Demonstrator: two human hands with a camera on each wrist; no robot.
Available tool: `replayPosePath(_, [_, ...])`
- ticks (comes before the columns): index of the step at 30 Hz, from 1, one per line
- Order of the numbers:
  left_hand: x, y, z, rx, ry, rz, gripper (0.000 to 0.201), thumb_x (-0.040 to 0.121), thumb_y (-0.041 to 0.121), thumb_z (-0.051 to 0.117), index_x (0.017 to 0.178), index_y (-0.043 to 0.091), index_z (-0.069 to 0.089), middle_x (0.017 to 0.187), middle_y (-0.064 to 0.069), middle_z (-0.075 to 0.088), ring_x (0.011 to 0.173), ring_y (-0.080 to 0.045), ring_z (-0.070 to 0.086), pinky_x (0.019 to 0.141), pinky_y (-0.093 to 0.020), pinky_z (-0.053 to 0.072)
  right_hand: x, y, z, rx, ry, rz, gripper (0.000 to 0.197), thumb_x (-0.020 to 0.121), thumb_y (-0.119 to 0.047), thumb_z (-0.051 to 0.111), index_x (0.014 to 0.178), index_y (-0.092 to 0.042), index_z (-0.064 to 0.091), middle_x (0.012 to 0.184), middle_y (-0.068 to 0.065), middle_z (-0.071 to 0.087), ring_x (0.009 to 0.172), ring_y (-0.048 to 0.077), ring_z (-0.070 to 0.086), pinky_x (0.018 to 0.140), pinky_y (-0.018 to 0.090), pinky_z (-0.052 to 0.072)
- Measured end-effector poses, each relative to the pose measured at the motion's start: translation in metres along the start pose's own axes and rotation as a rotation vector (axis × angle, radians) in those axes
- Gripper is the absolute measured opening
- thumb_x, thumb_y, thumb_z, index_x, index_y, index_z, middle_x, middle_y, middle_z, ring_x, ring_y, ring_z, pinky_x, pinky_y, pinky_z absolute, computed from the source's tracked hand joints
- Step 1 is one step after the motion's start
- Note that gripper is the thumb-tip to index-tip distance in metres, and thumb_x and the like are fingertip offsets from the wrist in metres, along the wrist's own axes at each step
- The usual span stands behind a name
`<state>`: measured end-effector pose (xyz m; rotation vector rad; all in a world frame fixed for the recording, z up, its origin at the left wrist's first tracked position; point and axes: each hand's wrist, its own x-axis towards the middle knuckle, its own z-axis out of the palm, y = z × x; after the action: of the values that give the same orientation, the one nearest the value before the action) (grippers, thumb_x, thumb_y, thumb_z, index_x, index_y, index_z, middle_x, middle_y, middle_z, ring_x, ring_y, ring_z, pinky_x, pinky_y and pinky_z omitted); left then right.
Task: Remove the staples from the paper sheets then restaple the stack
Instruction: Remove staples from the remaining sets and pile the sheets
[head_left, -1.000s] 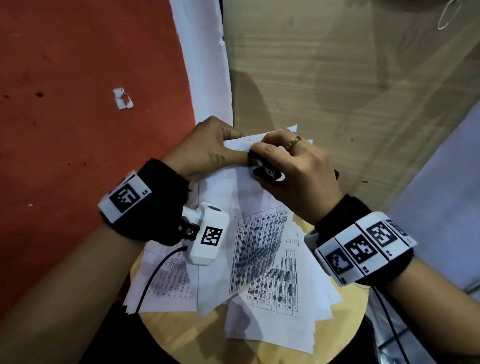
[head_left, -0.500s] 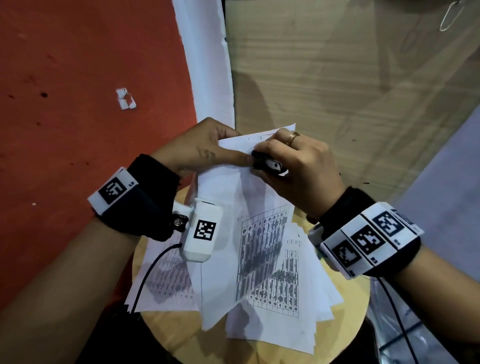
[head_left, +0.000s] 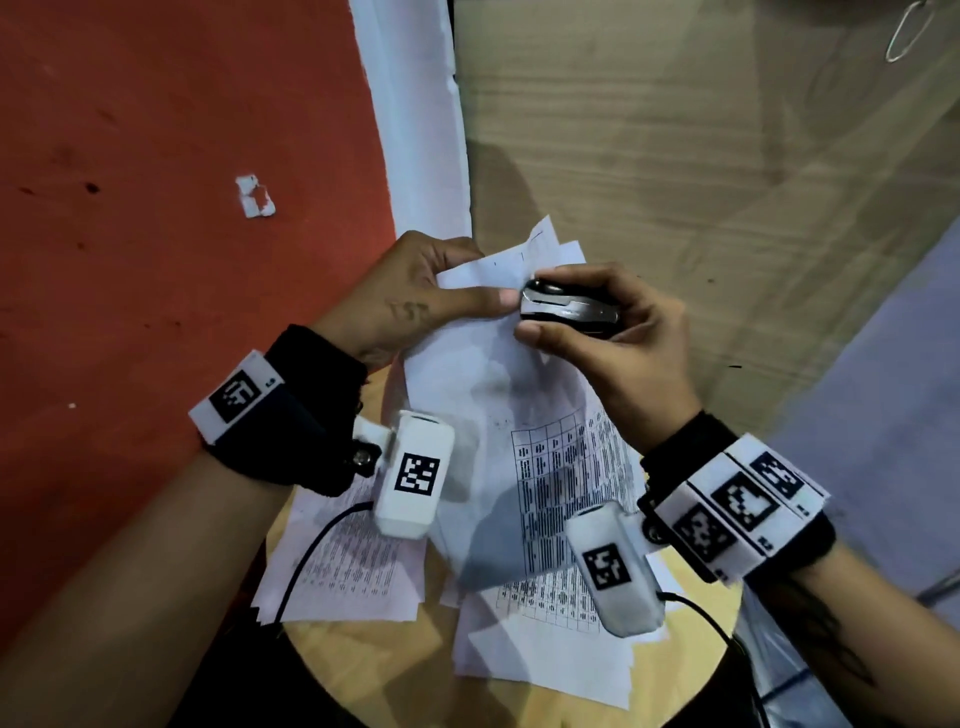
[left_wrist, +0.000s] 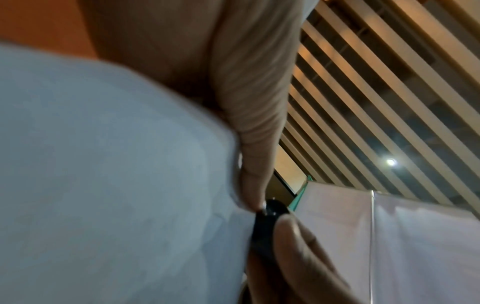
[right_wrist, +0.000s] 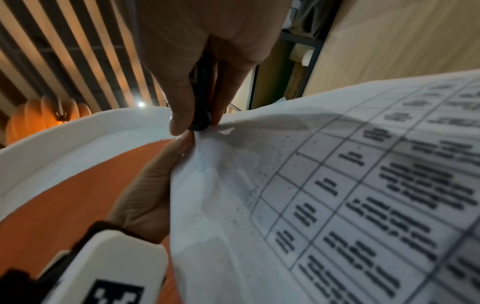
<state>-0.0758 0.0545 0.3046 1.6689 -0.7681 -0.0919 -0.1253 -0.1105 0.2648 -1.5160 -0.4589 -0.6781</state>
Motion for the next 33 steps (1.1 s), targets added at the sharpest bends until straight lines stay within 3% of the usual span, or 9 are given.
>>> replayPosePath(3, [0.002,-0.007,0.001,0.101,0.088,0.059,0.034,0.063,0.034,0.076,0.088,0.010,0.072,0.100,-0.025,0.065,0.081,-0.015,0.063,0.073,-0.030,0.049,0.001,0.001,0.002,0.006,0.061,0.028,0.034,0.063,-0.003,0.081,0.091,-0.014,0.065,0.080,-0.009,0.072,0.081,0.007,0.068,0.076,0.024,0.053])
replayPosePath(5, [0.004,-0.012,0.005,0.232,0.164,0.103,0.042,0.061,0.045,0.070,0.083,0.010,0.073,0.090,-0.016,0.067,0.077,-0.013,0.062,0.069,-0.030,0.047,0.001,0.005,0.001,-0.239,0.102,-0.122,0.028,0.065,-0.018,0.083,0.088,-0.014,0.067,0.083,0.000,0.071,0.080,0.014,0.068,0.074,0.031,0.054])
replayPosePath(8, [0.006,-0.018,0.009,0.492,0.187,0.178,0.037,0.063,0.052,0.062,0.072,0.017,0.071,0.070,0.002,0.058,0.069,-0.019,0.060,0.063,-0.034,0.044,-0.004,0.017,-0.002,-0.702,0.083,-0.389,0.020,0.070,-0.018,0.080,0.080,-0.006,0.067,0.076,0.007,0.064,0.071,0.014,0.057,0.064,0.025,0.045])
replayPosePath(12, [0.008,-0.029,-0.006,0.620,0.239,0.185,0.048,0.064,0.053,0.055,0.073,0.009,0.071,0.073,-0.008,0.061,0.071,-0.033,0.060,0.065,-0.043,0.048,-0.005,0.039,-0.032,-0.829,0.181,-0.232,0.021,0.066,-0.024,0.078,0.077,-0.008,0.068,0.077,0.007,0.067,0.072,0.011,0.056,0.063,0.020,0.037])
replayPosePath(18, [0.010,-0.036,-0.025,0.599,0.209,0.150,0.046,0.062,0.052,0.058,0.074,0.010,0.070,0.066,0.010,0.051,0.064,-0.013,0.051,0.064,-0.029,0.039,-0.025,0.073,-0.057,-0.453,-0.093,0.449,0.034,0.058,-0.006,0.086,0.080,-0.021,0.065,0.093,0.005,0.070,0.072,-0.004,0.063,0.077,0.019,0.053])
replayPosePath(23, [0.011,-0.032,-0.032,0.515,0.043,0.078,0.019,0.072,0.026,0.080,0.067,0.016,0.064,0.064,0.015,0.057,0.059,0.008,0.054,0.058,-0.009,0.036,-0.015,0.071,-0.062,-0.047,-0.159,0.535,0.047,0.047,-0.003,0.084,0.089,-0.013,0.068,0.112,0.001,0.057,0.095,0.006,0.061,0.077,0.012,0.049])
replayPosePath(27, [0.011,-0.037,-0.041,0.420,-0.100,0.016,0.010,0.071,0.024,0.078,0.071,0.019,0.070,0.067,0.012,0.063,0.063,0.002,0.057,0.058,-0.013,0.043,-0.012,0.064,-0.061,0.134,-0.307,0.659,0.053,0.043,0.007,0.082,0.091,-0.009,0.067,0.087,0.004,0.073,0.079,0.013,0.069,0.067,0.019,0.053])
replayPosePath(30, [0.007,-0.044,-0.053,0.372,0.003,0.028,0.011,0.070,0.017,0.079,0.077,0.012,0.071,0.068,0.015,0.069,0.064,0.003,0.059,0.061,-0.015,0.047,-0.007,0.060,-0.065,0.174,-0.226,0.608,0.050,0.044,-0.006,0.081,0.091,-0.007,0.065,0.080,-0.001,0.074,0.073,0.009,0.069,0.064,0.016,0.053])
replayPosePath(33, [-0.004,-0.068,-0.071,0.299,0.251,0.014,0.024,0.077,0.002,0.071,0.063,0.021,0.064,0.052,0.021,0.060,0.052,0.010,0.051,0.056,-0.008,0.038,-0.001,0.062,-0.077,0.269,-0.061,0.563,0.067,0.022,-0.025,0.094,0.084,-0.011,0.072,0.080,0.003,0.074,0.072,0.012,0.070,0.063,0.018,0.054])
